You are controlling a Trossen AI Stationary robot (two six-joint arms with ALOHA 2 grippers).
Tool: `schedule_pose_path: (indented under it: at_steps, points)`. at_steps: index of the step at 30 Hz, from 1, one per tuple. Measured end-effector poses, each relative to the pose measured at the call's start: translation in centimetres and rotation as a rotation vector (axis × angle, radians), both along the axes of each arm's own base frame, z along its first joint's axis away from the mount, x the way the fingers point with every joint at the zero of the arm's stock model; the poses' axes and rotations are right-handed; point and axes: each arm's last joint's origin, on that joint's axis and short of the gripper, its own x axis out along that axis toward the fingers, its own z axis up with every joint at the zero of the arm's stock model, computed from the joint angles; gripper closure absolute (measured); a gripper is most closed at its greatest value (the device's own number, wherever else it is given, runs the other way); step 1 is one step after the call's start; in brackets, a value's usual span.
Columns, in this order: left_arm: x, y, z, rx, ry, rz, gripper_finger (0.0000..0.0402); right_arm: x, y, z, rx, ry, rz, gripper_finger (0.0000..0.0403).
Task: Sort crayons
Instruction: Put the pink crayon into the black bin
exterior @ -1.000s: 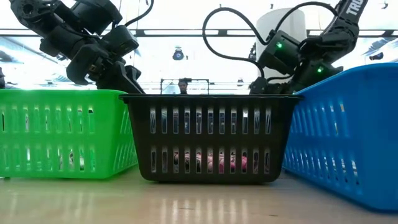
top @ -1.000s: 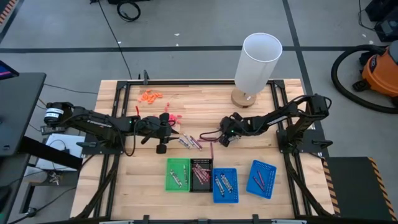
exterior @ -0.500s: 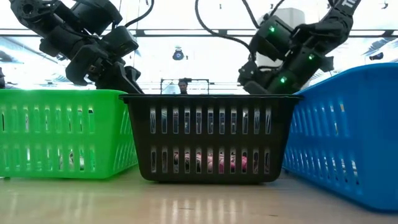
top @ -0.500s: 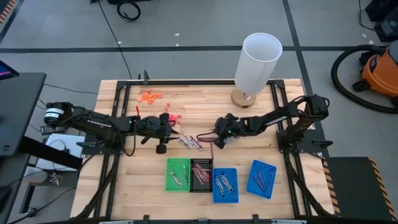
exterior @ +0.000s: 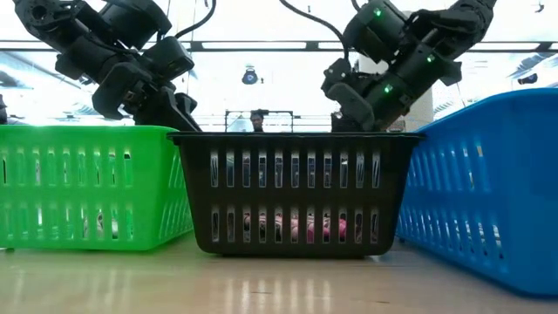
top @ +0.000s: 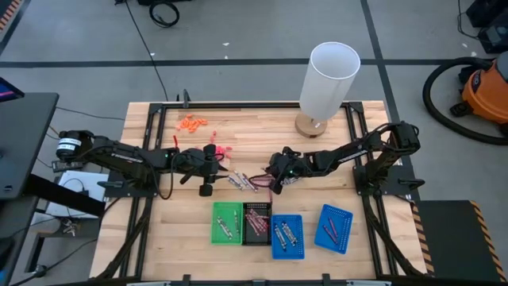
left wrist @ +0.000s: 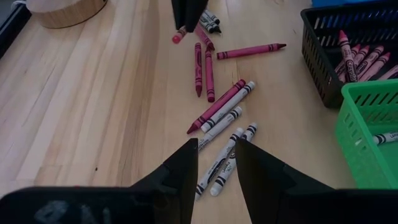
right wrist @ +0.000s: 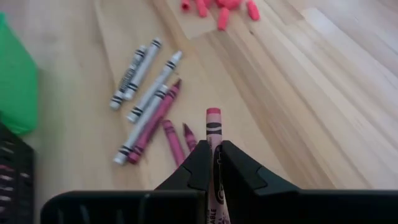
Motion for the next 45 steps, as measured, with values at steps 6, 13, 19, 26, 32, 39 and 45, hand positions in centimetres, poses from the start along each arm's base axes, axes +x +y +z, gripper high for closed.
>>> schedule_pose_path:
  at_steps: [6, 13, 19, 26, 32, 39, 45]
  points:
    - [0.0, 0.0, 0.0, 0.000, 0.000, 0.000, 0.0285, 1.0, 1.3, 1.4, 0.002, -0.050, 0.046, 0.0370]
    - [0.0, 0.0, 0.0, 0.000, -0.001, 0.000, 0.0285, 2.0, 3.5, 3.3, 0.026, -0.120, 0.125, 0.0370]
    - [0.0, 0.0, 0.0, 0.000, -0.001, 0.000, 0.0285, 2.4, 5.4, 4.3, 0.040, -0.213, 0.180, 0.0370]
    - [0.0, 0.0, 0.0, 0.000, -0.001, 0.000, 0.0285, 2.4, 6.8, 4.9, 0.055, -0.277, 0.216, 0.0370]
    - [0.0, 0.0, 0.0, -0.002, -0.001, 0.001, 0.0285, 2.4, 7.9, 5.5, 0.065, -0.341, 0.246, 0.0370]
    - [0.0, 0.0, 0.0, -0.007, -0.002, 0.005, 0.0285, 2.2, 9.1, 5.8, 0.072, -0.375, 0.282, 0.0370]
    - [0.0, 0.0, 0.0, -0.007, -0.002, 0.005, 0.0285, 2.1, 10.4, 5.3, 0.058, -0.364, 0.328, 0.0370]
